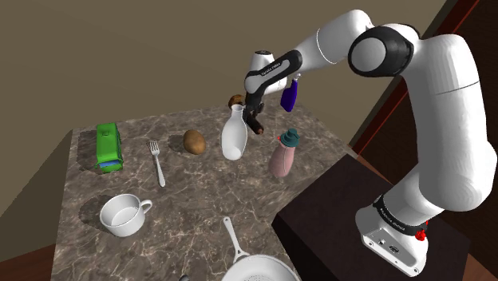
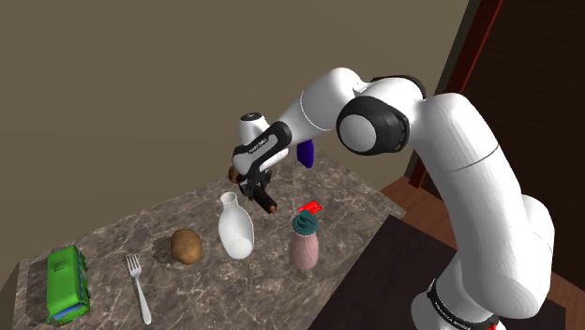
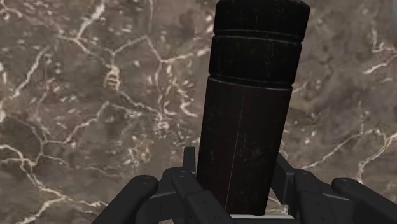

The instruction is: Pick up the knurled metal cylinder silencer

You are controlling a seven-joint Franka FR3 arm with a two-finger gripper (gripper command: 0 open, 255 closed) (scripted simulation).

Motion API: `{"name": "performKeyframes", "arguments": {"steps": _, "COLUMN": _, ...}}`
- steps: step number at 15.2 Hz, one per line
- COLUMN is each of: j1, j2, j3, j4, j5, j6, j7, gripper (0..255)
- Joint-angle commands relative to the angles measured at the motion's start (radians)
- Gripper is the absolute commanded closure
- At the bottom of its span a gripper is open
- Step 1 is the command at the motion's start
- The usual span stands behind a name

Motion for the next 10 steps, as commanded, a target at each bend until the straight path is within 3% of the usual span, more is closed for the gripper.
{"name": "performKeyframes", "arguments": {"steps": 1, "j1": 0.000, "j2": -0.019, "j3": 0.000, "j4": -0.001, "j5": 0.000, "j6": -0.018, "j7": 0.001, "gripper": 255}}
{"name": "performKeyframes", "arguments": {"steps": 10, "j1": 0.001, "j2": -0.087, "j3": -0.002, "j4": -0.011, "j5": -0.002, "j6": -0.076, "j7": 0.004, "gripper": 255}}
